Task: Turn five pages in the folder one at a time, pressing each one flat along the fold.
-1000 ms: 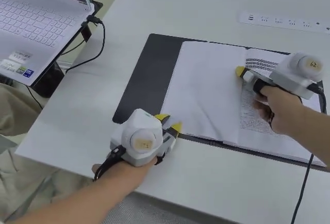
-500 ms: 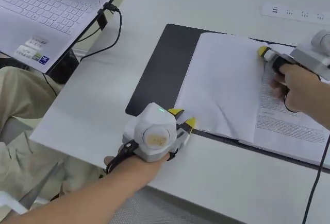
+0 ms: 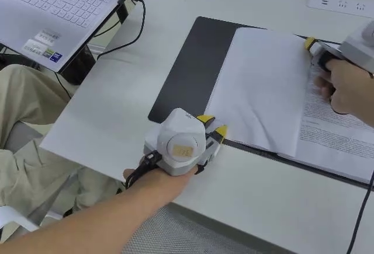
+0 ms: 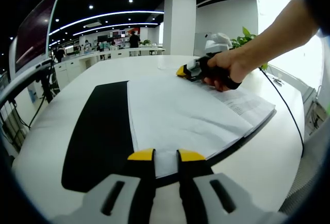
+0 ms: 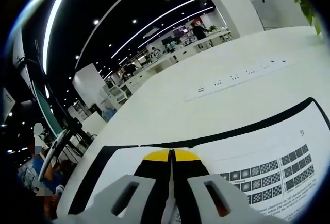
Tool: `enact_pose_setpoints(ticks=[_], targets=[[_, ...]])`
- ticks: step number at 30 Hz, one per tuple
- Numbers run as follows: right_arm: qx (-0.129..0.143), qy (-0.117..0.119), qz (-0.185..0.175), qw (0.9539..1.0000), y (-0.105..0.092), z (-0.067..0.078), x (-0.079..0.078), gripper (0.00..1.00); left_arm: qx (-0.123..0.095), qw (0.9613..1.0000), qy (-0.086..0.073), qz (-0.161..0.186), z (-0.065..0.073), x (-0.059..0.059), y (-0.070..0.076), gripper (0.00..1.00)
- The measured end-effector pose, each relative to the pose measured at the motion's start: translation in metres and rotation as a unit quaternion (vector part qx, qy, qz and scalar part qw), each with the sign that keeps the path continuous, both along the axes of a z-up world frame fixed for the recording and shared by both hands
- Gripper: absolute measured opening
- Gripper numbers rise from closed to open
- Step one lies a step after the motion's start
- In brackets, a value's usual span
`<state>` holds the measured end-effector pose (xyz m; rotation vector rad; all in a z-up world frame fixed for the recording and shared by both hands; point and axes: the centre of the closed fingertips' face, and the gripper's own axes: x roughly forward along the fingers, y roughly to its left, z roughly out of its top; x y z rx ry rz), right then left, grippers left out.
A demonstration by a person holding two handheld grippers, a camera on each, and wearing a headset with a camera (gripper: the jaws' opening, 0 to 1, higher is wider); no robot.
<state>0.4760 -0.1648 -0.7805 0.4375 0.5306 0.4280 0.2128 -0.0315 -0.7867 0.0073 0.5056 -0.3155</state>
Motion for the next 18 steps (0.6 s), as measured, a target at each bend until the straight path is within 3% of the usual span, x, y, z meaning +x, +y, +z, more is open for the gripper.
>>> enact_pose_setpoints(ticks=[11, 18], targets=[[-0.001, 0.001, 0.013, 0.9999, 0.000, -0.004, -0.009, 0.00, 0.003, 1.0000, -0.002, 0.000, -0.001, 0.000, 0.000, 0.15], [0.012, 0.009, 0.019, 0.9997, 0.001, 0.000, -0.027, 0.00, 0.003, 1.0000, -0.003, 0.000, -0.002, 0.000, 0.000, 0.15]])
